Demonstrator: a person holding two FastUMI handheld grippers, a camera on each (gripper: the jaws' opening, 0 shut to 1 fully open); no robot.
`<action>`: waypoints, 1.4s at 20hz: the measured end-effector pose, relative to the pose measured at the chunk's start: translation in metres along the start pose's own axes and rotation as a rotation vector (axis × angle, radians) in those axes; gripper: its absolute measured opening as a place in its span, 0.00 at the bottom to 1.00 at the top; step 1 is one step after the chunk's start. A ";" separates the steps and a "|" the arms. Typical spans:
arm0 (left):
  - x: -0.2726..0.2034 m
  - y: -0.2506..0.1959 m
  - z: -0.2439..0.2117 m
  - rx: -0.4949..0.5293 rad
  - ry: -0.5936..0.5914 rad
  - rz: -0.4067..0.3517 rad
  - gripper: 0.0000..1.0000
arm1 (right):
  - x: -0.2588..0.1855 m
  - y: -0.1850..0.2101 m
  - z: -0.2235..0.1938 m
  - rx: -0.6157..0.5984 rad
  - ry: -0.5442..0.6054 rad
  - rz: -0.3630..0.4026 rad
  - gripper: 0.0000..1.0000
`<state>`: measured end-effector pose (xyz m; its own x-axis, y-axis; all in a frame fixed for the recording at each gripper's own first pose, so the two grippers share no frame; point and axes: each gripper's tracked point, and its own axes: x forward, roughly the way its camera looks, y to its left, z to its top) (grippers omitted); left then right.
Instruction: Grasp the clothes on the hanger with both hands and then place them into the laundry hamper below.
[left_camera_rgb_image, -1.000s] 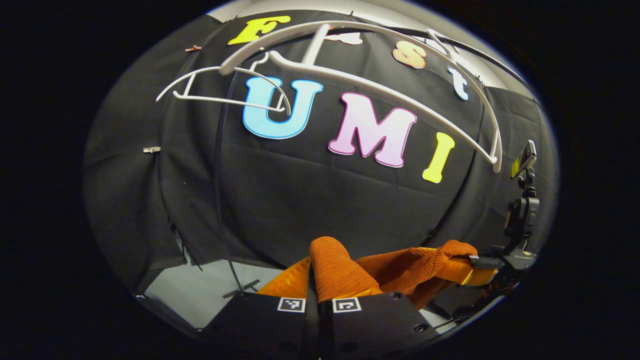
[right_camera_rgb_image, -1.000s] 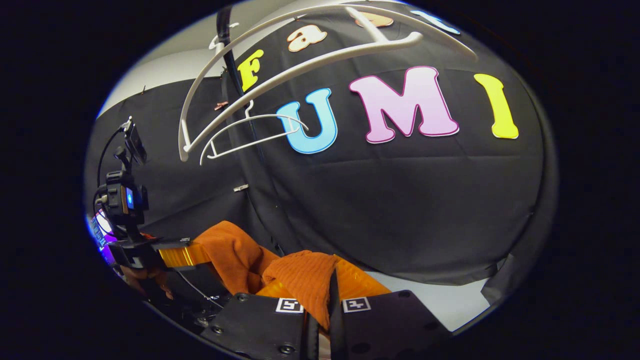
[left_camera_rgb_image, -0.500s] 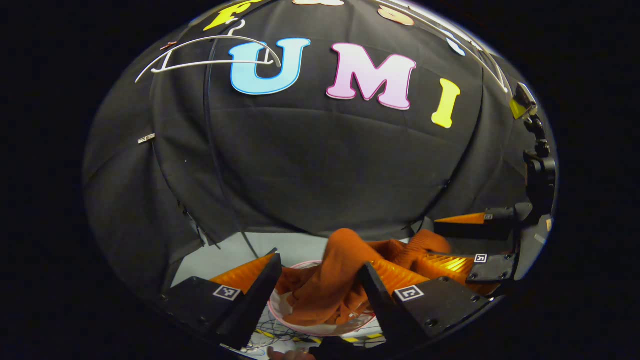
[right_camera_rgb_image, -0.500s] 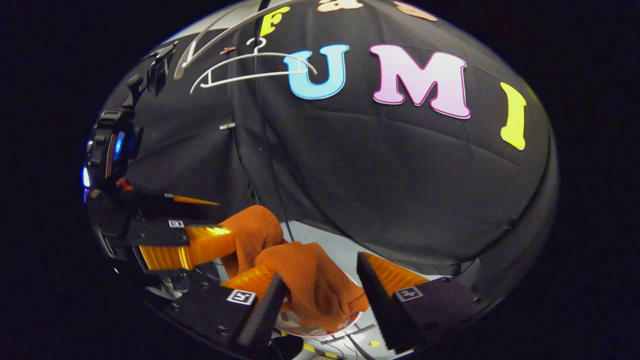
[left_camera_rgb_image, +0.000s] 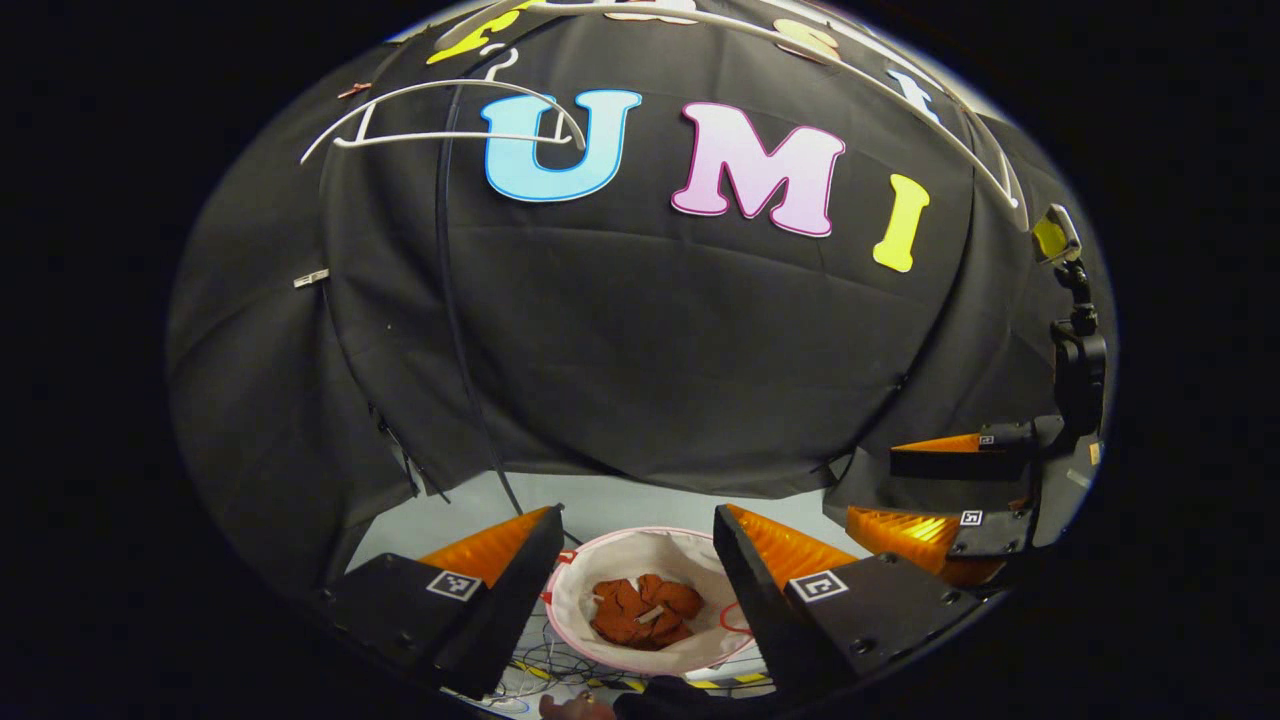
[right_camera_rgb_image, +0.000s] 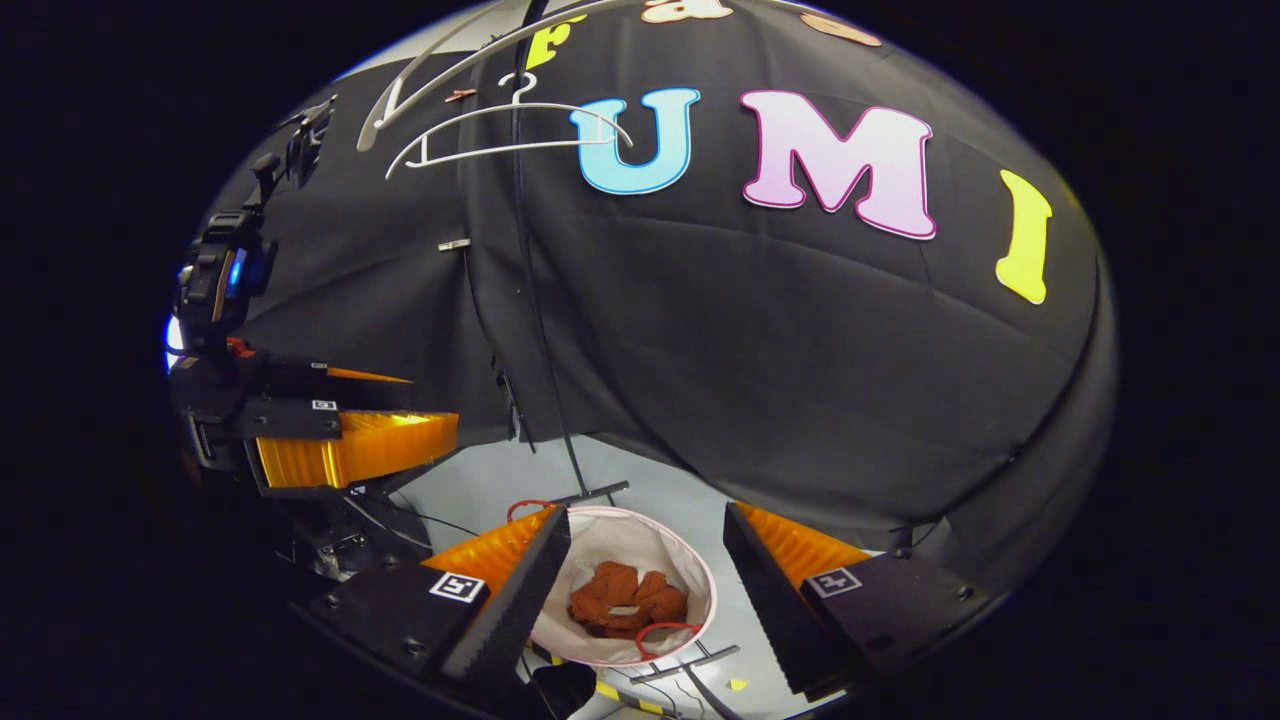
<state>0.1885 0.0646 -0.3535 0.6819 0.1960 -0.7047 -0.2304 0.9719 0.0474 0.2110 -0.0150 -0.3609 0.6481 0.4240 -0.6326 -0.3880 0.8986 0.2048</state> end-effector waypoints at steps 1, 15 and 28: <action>-0.004 0.001 -0.001 -0.001 -0.002 -0.002 0.95 | -0.002 0.002 0.000 0.000 0.000 -0.003 1.00; -0.123 0.037 0.009 0.027 -0.164 -0.082 0.95 | -0.090 0.080 0.012 0.004 -0.141 -0.127 1.00; -0.295 0.060 0.023 0.076 -0.427 -0.242 0.95 | -0.259 0.188 0.056 0.009 -0.448 -0.325 0.98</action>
<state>-0.0106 0.0681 -0.1269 0.9367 -0.0163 -0.3498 0.0101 0.9998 -0.0196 0.0070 0.0505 -0.1167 0.9498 0.1297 -0.2846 -0.1173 0.9913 0.0601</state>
